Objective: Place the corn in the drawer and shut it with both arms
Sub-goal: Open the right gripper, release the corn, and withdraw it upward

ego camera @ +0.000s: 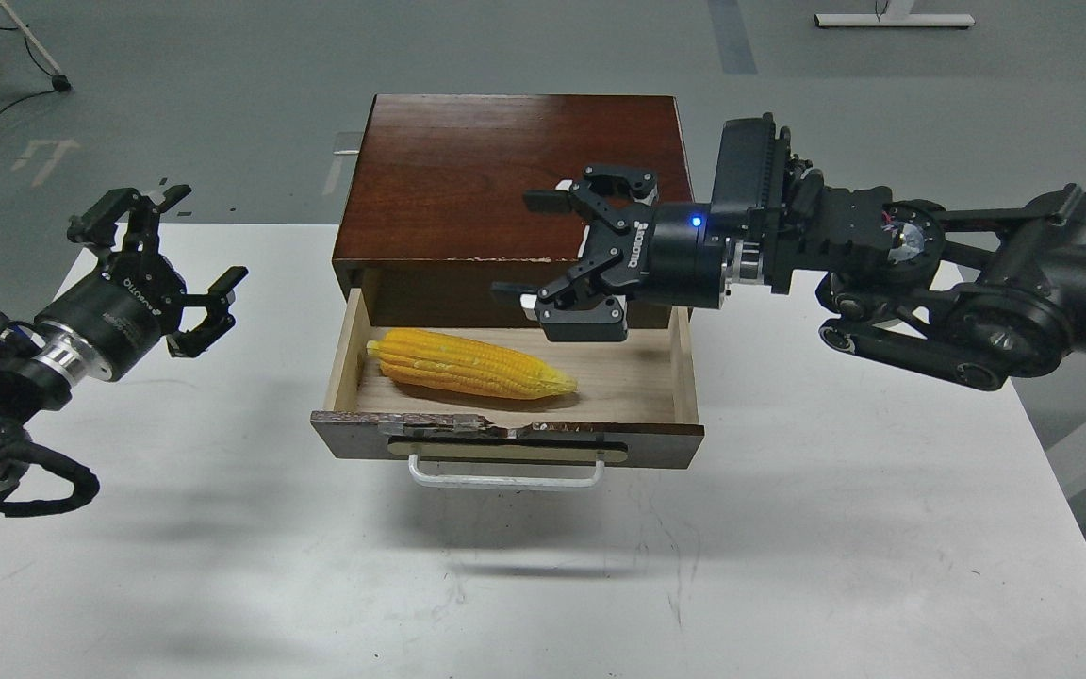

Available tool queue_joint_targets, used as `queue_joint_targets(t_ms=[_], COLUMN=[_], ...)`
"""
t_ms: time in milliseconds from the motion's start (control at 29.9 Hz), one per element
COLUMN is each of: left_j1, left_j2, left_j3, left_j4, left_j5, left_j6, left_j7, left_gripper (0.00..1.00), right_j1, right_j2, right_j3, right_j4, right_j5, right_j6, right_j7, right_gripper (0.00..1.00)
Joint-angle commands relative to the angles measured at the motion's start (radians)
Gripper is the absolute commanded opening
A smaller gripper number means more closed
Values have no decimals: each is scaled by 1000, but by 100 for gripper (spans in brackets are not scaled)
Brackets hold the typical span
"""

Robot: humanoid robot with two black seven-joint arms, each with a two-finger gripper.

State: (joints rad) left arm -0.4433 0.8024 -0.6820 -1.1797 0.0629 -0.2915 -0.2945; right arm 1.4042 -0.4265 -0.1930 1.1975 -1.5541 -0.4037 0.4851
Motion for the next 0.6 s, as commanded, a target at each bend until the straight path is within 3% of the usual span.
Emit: queue_joint_targets(t_ms=[0, 100, 234, 368, 502, 569], left_j1=[0, -3, -11, -18, -55, -67], left_j2=[3, 3, 9, 15, 20, 21], left_j3=[-2, 2, -1, -19, -28, -25], left_j4=[5, 28, 38, 38, 38, 38], left_j5=[6, 11, 86, 176, 280, 336], left_j6=[3, 29, 72, 78, 144, 159], left_j7=[2, 3, 0, -21, -138, -161], left_gripper=[99, 99, 99, 99, 99, 98], right_j1=[6, 16, -61, -212, -448, -513], right_j2=[-18, -54, -187, -235, -239, -239], right_j3=[105, 200, 374, 460, 588, 633], right_j4=[5, -4, -51, -136, -180, -179], right_j5=[292, 622, 1189, 1465, 1530, 1530], right_j6=[51, 175, 441, 577, 605, 606], right_j7=[-48, -118, -246, -278, -281, -281], right_gripper=[100, 100, 100, 100, 100, 100])
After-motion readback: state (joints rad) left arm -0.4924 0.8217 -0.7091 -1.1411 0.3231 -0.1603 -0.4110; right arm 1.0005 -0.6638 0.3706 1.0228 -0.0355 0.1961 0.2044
